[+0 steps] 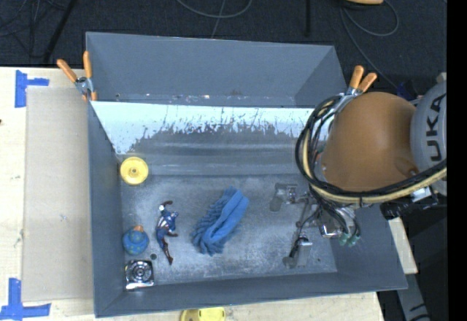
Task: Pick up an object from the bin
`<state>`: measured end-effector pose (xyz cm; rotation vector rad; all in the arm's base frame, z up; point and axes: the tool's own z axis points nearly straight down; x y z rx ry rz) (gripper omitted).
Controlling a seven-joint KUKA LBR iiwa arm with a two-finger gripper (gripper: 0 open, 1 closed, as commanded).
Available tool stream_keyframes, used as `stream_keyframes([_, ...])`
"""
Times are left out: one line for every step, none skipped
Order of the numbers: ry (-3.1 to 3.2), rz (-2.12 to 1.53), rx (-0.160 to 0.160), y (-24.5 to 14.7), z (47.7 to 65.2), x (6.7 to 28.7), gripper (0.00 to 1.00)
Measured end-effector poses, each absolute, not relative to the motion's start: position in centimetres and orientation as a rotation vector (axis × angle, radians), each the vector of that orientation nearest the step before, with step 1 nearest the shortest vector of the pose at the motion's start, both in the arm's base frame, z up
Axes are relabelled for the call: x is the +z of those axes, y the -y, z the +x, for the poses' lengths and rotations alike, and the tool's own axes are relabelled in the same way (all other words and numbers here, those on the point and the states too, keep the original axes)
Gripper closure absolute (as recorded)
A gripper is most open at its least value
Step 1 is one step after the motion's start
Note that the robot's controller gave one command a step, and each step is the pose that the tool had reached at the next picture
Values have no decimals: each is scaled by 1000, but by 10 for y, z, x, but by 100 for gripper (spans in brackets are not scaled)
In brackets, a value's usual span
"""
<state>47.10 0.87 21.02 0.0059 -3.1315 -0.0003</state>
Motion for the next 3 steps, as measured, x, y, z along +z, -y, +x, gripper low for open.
stream_keyframes([3140,5,-1,-9,473,214,0])
stream_keyframes([3149,-16,0,-53,497,167,0])
stream_keyframes([3136,150,-2,-76,492,123,0])
